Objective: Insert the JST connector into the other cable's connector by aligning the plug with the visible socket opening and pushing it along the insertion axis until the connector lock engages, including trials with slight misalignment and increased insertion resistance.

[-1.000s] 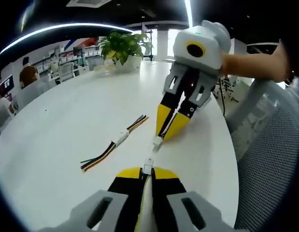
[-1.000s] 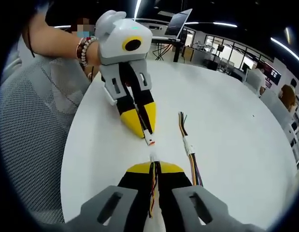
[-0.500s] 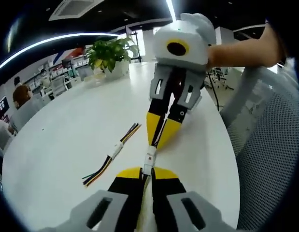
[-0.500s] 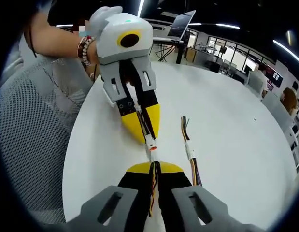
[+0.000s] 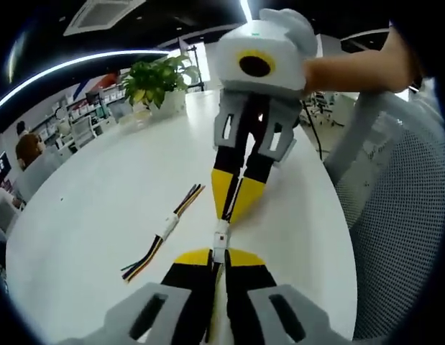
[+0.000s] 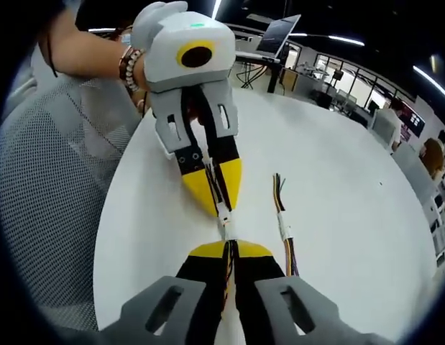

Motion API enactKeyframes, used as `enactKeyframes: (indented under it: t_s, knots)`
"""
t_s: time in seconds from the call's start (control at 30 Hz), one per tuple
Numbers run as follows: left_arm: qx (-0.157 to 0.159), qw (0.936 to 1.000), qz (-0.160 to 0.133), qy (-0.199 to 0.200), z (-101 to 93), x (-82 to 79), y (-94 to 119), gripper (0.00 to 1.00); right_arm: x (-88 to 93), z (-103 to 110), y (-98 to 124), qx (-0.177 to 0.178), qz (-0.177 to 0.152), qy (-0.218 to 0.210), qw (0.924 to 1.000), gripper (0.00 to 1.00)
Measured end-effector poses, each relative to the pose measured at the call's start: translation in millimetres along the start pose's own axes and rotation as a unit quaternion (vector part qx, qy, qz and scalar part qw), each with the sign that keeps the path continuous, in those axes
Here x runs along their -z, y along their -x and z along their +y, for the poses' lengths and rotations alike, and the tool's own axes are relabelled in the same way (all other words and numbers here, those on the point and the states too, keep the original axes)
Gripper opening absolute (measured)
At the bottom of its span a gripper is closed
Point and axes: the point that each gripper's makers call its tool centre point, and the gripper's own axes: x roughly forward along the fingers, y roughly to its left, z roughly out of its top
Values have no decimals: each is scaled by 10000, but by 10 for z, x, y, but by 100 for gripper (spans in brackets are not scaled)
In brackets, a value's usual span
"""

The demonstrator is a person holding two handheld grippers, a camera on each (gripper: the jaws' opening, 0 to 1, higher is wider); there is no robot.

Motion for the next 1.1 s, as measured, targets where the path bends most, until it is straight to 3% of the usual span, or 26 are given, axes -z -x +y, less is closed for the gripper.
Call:
enactKeyframes:
  t_s: [0.23,0.43,0.8,0.93,1.1]
  knots:
    - [77,9999,115,-93,-41,42,-32,0,60,64,-39,-109,298,238,9992,0]
    - [111,9997,154,-157,-50,51,-26,0,59,57,-37,-110,317,272,9991,0]
    - [233,9943,390,-967,-135,67,-54,0,97,110,-56,-230,555,377,9975,0]
    - [237,9918,445,-1175,-144,59,-60,0,110,117,-57,-253,629,230,9974,0]
    - [160,9879,565,-1436,-129,55,-74,0,103,93,-57,-246,604,-317,9974,0]
